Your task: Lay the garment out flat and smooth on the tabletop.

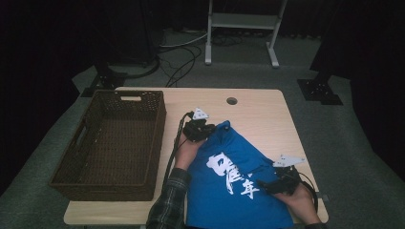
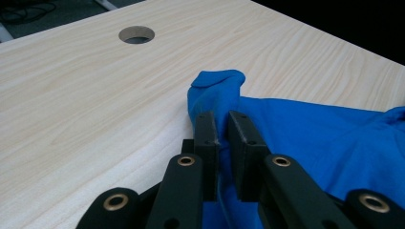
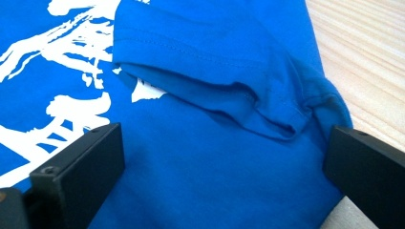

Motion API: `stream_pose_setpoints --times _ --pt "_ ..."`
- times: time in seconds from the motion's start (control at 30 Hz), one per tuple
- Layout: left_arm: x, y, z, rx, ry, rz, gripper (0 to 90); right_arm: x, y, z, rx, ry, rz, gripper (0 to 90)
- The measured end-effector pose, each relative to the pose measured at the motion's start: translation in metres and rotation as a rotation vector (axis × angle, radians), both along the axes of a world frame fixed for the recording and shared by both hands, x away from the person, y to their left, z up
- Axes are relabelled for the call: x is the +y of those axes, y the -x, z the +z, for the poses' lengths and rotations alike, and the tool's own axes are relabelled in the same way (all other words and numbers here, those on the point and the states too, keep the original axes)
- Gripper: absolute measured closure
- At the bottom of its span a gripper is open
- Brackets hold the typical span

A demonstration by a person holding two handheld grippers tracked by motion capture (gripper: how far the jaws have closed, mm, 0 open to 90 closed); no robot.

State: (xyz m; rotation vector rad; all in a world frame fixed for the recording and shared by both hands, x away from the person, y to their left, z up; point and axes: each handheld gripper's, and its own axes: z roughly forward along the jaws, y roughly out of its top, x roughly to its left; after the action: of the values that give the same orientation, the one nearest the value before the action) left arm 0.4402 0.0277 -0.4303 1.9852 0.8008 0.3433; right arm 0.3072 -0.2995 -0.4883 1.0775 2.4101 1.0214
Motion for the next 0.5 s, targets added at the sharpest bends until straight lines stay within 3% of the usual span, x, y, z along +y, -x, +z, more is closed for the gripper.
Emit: stream_pose_setpoints --times 0.5 --pt "0.0042 -0.0098 0.0042 -0.008 -0.003 0.016 82.6 0.0001 0.0001 0.0000 0.002 -0.001 -0.001 0.0"
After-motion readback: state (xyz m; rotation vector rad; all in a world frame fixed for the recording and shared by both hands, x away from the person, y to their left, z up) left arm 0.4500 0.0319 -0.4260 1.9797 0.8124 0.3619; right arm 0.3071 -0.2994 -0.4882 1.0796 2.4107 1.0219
